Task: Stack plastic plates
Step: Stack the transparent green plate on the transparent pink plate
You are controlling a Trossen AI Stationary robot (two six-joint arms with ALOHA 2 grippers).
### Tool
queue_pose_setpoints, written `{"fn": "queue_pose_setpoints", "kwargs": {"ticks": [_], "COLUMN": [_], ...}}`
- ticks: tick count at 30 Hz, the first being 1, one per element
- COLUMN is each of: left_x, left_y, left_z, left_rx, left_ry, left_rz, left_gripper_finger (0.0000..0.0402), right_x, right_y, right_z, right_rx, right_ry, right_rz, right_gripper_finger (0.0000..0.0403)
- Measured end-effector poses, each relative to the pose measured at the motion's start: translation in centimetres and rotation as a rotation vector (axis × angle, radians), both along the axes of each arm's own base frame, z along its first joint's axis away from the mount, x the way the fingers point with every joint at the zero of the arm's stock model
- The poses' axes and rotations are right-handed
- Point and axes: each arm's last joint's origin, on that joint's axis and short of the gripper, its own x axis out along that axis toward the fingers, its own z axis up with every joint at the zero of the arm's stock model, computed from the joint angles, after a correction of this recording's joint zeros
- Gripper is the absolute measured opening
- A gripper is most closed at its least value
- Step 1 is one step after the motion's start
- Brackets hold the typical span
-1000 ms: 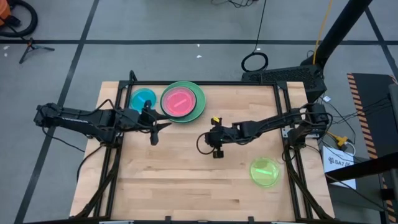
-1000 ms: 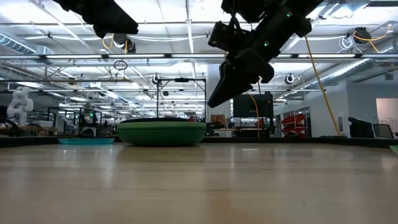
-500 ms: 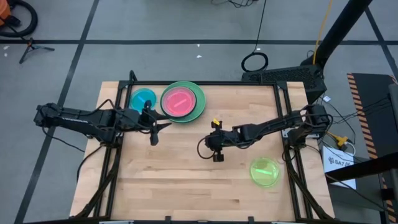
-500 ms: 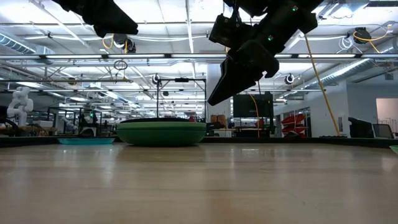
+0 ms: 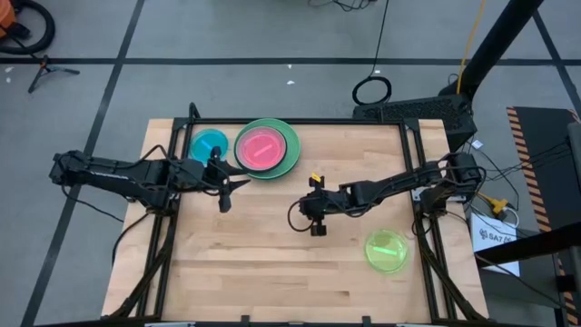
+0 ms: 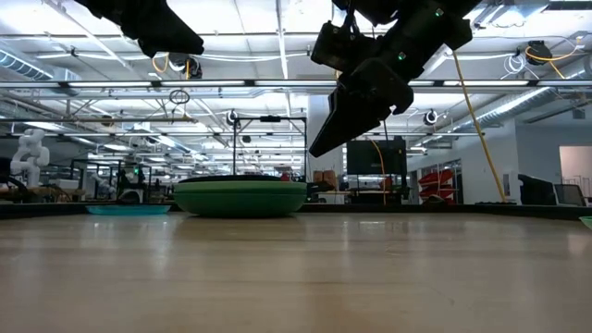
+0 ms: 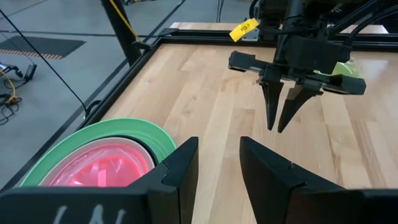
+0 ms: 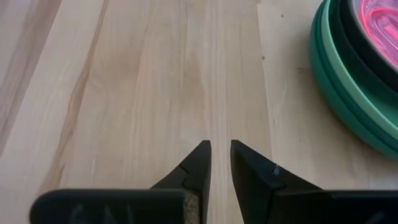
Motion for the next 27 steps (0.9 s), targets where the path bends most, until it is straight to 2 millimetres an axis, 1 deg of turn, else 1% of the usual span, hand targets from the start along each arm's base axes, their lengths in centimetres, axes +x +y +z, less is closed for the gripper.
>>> {"fn": "queue_pose_setpoints", "kwargs": {"ticks": [10,14,17,23,27], "left_x": [0.0,0.0,0.0,0.0,-0.1], "left_y": [0.0,0.0,0.0,0.0,0.0], "left_z": [0.0,0.0,0.0,0.0,-0.3], "left_rx": [0.022,0.042,0.069,0.108,0.11], "left_ry": [0.007,0.012,0.02,0.03,0.061], "left_rz": [-0.01,-0.018,-0.03,-0.047,-0.048], "left_gripper_finger": [0.0124,0.0124,0.0124,0.0124,0.0124], "right_x": [0.0,-0.1,-0.3,-1.4,-2.1], "right_y": [0.0,0.0,0.0,0.5,1.5], "right_z": [0.0,0.0,0.2,2.0,2.9], "right_rx": [0.02,0.085,0.205,0.529,0.747], "right_ry": [0.004,0.005,0.085,0.389,0.56], "right_rz": [-0.022,-0.091,-0.18,-0.312,-0.438], "right_gripper_finger": [0.0054,0.0054,0.0054,0.0054,0.0054]}}
